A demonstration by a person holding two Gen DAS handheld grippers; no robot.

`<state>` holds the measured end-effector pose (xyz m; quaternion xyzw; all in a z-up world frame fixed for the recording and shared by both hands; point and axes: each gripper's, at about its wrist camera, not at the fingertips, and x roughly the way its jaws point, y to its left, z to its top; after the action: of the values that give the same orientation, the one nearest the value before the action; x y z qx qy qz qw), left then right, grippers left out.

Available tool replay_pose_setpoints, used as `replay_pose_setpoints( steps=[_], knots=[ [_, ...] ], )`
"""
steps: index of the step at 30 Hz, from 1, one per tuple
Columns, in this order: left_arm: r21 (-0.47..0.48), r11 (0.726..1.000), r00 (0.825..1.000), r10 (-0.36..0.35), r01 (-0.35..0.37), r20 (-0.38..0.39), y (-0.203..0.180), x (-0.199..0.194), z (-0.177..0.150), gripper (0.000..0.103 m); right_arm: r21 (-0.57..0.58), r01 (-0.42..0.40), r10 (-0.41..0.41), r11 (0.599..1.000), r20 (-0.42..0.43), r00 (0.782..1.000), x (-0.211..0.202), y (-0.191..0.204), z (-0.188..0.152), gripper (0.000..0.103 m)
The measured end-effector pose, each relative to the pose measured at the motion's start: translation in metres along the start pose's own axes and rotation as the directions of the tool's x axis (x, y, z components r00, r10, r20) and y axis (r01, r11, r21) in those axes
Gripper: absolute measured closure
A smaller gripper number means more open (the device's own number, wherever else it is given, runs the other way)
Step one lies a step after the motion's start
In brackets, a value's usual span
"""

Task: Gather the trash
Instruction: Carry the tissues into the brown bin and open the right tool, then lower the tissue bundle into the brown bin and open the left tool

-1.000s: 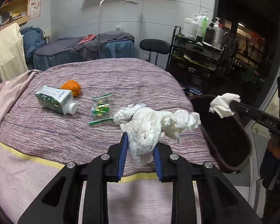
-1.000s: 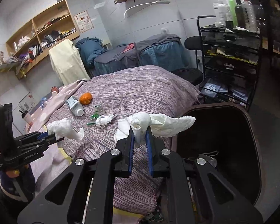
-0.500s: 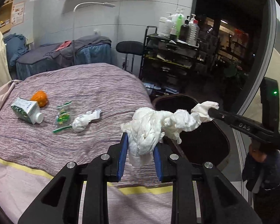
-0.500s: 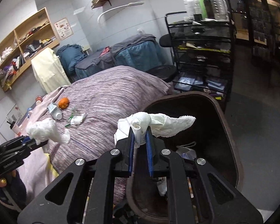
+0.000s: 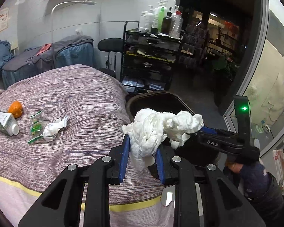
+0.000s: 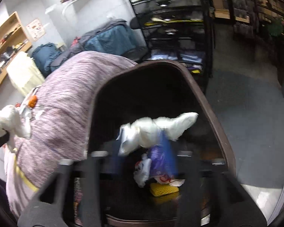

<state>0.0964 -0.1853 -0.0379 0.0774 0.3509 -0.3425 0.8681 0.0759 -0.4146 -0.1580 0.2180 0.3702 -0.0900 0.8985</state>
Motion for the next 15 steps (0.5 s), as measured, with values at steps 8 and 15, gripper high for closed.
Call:
replay_pose_setpoints(
  steps=[8, 15],
  knots=[
    [0.035, 0.998, 0.998, -0.046, 0.047, -0.039, -0.021, 0.02, 0.005, 0.078, 0.052, 0.015, -0.019, 0.999, 0.071, 0.997, -0.017, -0.016, 0.003, 0.028],
    [0.06, 0.994, 0.994, -0.082, 0.087, -0.078, -0.041, 0.042, 0.012, 0.078, 0.077, 0.033, -0.044, 0.996, 0.146, 0.988, -0.04, -0.022, 0.013, 0.028]
  ],
)
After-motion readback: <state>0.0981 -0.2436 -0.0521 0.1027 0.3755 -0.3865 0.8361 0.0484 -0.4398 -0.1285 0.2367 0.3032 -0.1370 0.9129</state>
